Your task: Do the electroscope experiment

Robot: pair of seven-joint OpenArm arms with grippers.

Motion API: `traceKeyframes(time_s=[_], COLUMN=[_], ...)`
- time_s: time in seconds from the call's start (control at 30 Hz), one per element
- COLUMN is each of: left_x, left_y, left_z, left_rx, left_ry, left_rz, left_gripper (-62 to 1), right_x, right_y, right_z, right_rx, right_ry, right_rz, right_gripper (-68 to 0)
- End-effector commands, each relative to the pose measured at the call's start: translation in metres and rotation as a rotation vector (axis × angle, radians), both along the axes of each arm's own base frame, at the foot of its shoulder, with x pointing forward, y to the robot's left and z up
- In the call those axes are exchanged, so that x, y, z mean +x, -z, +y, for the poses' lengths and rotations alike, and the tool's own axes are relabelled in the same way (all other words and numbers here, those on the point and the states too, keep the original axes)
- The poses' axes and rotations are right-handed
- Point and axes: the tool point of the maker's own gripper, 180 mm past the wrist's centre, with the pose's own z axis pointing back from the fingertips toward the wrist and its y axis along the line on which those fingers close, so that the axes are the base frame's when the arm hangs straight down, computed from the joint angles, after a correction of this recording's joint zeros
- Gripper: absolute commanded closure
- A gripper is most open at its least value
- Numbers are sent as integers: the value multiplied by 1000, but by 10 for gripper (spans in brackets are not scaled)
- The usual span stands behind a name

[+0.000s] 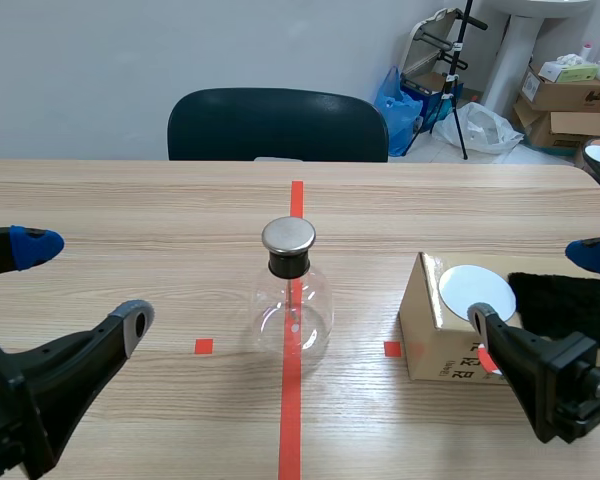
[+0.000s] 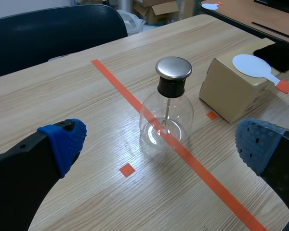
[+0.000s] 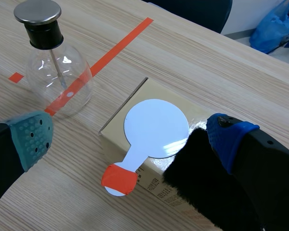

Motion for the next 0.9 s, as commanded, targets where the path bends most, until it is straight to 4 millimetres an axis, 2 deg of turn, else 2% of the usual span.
traceKeyframes(time_s=[0.0, 0.37, 0.57, 0.87], left_x=[1, 1, 1, 1], left_y=[-9, -9, -9, -10], left_z=[-4, -4, -4, -4], left_rx=[-16, -16, -16, -18], left_ry=[8, 8, 8, 8], left_rz=[-27, -27, -27, -30], left_gripper=[-623, -623, -623, -623], right_x=[6, 6, 3, -34], right_y=[-13, -14, -8, 2], right_z=[2, 1, 2, 18], right_rx=[4, 2, -100, -295], right_ry=[-7, -5, -45, -159], right_rz=[-45, -50, -62, -65], right_gripper=[-679, -679, -679, -679])
